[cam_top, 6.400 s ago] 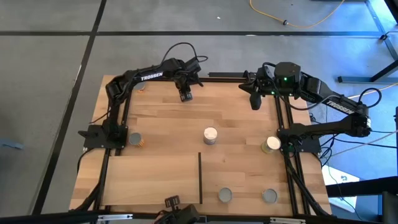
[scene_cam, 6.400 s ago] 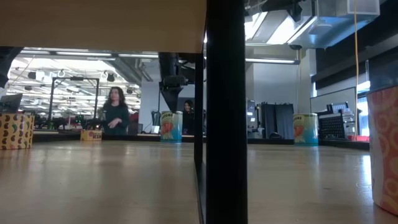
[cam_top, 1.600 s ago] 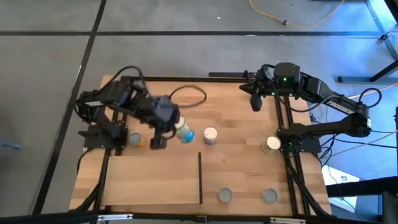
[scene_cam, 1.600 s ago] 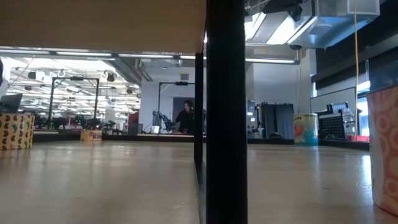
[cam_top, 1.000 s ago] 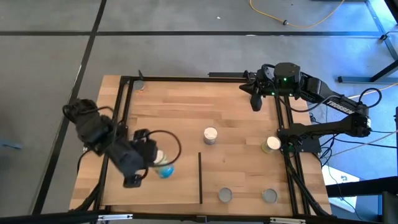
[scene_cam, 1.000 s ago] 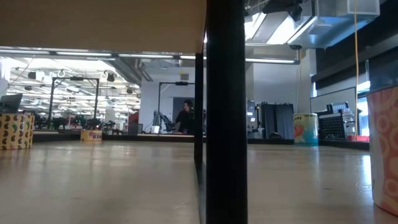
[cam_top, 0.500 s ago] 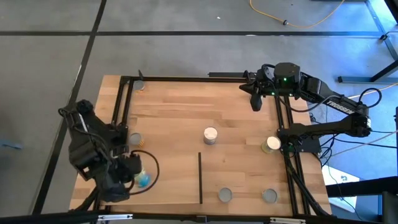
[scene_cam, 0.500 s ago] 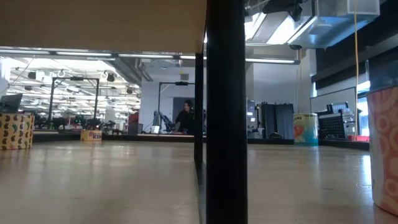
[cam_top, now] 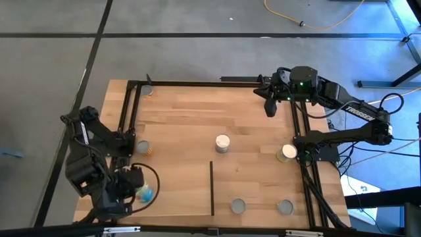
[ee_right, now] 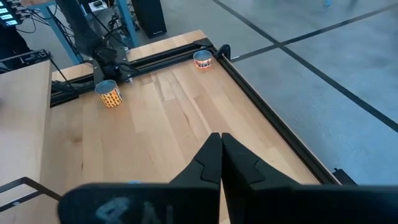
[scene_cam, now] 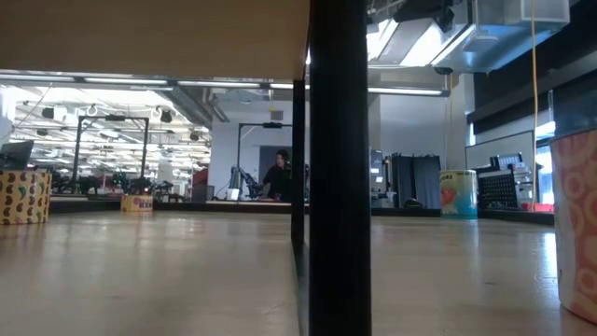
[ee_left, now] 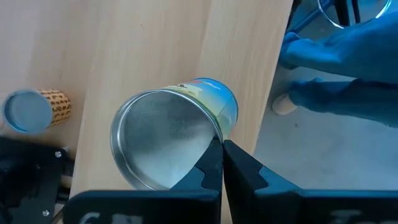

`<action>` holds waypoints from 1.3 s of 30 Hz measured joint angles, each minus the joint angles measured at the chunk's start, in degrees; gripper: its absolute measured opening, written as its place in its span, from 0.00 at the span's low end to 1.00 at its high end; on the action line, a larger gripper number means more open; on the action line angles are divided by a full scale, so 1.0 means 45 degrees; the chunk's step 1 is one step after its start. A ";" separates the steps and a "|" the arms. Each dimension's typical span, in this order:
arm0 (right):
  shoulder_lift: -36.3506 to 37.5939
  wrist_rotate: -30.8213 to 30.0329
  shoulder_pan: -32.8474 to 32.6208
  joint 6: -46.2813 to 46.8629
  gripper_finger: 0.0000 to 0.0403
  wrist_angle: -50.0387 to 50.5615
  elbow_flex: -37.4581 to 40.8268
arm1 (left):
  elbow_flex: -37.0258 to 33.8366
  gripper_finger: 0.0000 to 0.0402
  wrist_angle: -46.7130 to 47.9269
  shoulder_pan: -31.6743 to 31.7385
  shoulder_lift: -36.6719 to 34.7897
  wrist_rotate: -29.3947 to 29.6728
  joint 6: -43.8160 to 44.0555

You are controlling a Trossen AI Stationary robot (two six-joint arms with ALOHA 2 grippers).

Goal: Pick and place cans onto a shelf
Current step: Put the left canned tomato on the shelf

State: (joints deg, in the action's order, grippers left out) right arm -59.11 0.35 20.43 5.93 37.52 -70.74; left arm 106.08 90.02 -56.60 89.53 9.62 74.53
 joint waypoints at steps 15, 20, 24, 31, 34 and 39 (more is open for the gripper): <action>-0.0010 -0.0305 0.0000 0.0005 0.01 0.0034 0.0000 | -0.0502 0.00 -0.0029 0.0093 0.0276 0.0583 -0.0696; -0.0010 -0.0305 0.0001 0.0010 0.01 0.0029 0.0000 | -0.1332 0.00 0.0005 0.0093 0.0206 -0.0162 -0.0691; -0.0010 -0.0305 0.0002 0.0303 0.01 0.0024 0.0000 | -0.1307 0.00 0.0003 0.0098 0.0217 -0.0255 -0.0691; -0.0010 -0.0305 0.0002 0.0612 0.01 0.0029 0.0000 | -0.1039 0.00 0.0005 0.0098 0.0283 -0.0422 -0.0630; -0.0010 -0.0305 0.0000 0.0607 0.01 0.0028 0.0000 | -0.1039 0.00 0.0005 0.0098 0.0283 -0.0450 -0.0584; -0.0010 -0.0305 0.0000 0.0602 0.01 0.0027 0.0000 | -0.1035 0.01 0.0003 0.0098 0.0283 -0.0443 -0.0339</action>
State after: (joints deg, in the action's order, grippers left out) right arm -59.16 -1.02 20.43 8.64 37.64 -70.74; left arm 101.43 90.03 -56.16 90.80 7.63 73.00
